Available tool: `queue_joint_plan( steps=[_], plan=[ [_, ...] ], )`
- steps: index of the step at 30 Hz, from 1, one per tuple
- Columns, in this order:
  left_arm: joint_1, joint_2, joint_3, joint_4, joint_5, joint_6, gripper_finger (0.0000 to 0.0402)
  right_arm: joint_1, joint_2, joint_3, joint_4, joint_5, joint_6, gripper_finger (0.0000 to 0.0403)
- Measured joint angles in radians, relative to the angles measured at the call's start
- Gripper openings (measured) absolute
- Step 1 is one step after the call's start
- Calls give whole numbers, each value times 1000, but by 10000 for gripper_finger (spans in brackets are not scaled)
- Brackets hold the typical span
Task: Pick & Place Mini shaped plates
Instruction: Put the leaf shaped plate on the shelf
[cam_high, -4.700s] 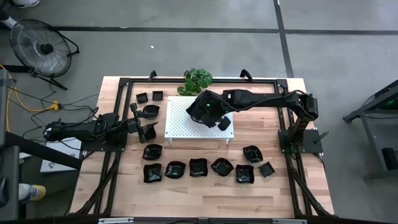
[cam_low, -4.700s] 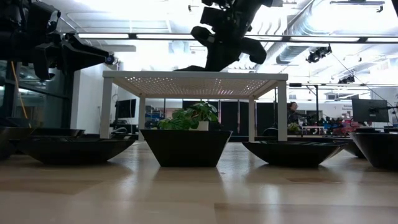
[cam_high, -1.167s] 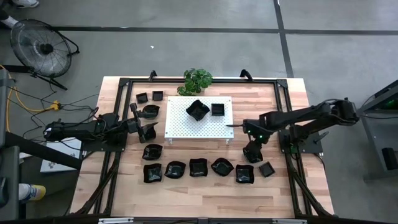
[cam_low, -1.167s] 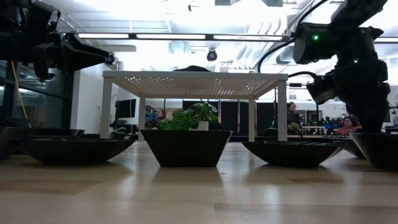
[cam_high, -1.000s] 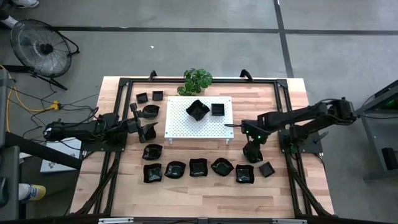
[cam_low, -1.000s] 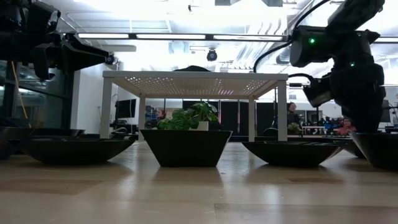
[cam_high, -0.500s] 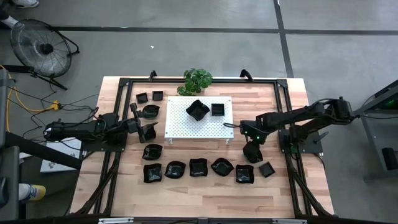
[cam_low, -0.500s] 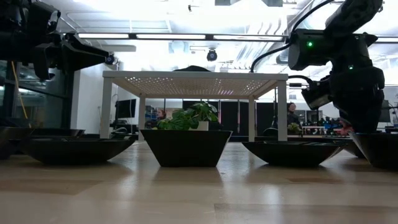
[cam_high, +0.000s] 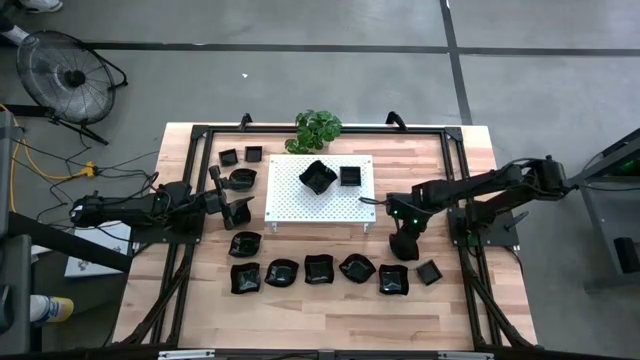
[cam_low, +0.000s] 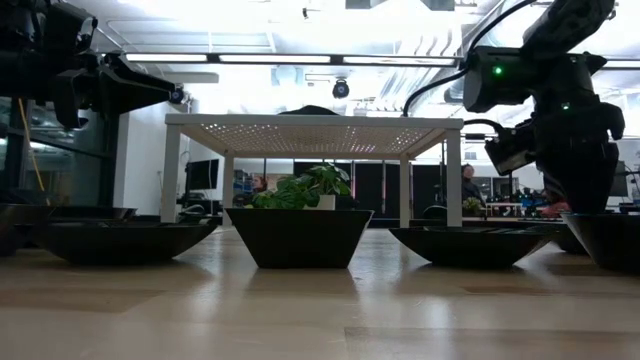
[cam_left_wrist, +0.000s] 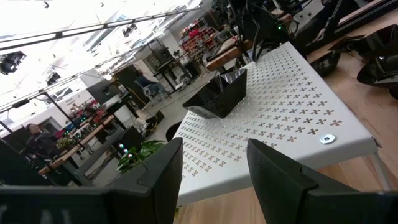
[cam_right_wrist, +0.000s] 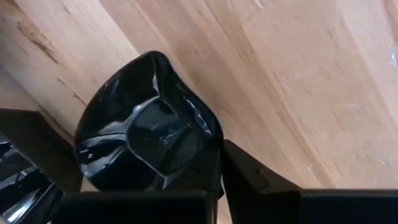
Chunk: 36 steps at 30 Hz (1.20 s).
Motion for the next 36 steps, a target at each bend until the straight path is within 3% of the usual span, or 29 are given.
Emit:
queue_joint_plan(
  steps=[7, 14, 24, 36],
  plan=[
    [0, 0, 0, 0, 0, 0, 175, 6, -24, 4, -12, -40, 0, 2],
    [0, 0, 0, 0, 0, 0, 175, 14, -86, 77, -152, -32, 8, 2],
    [0, 0, 0, 0, 0, 0, 175, 36, -113, 289, -372, 24, -16, 1],
    [0, 0, 0, 0, 0, 0, 175, 33, -29, 550, -335, 34, -118, 2]
  ],
)
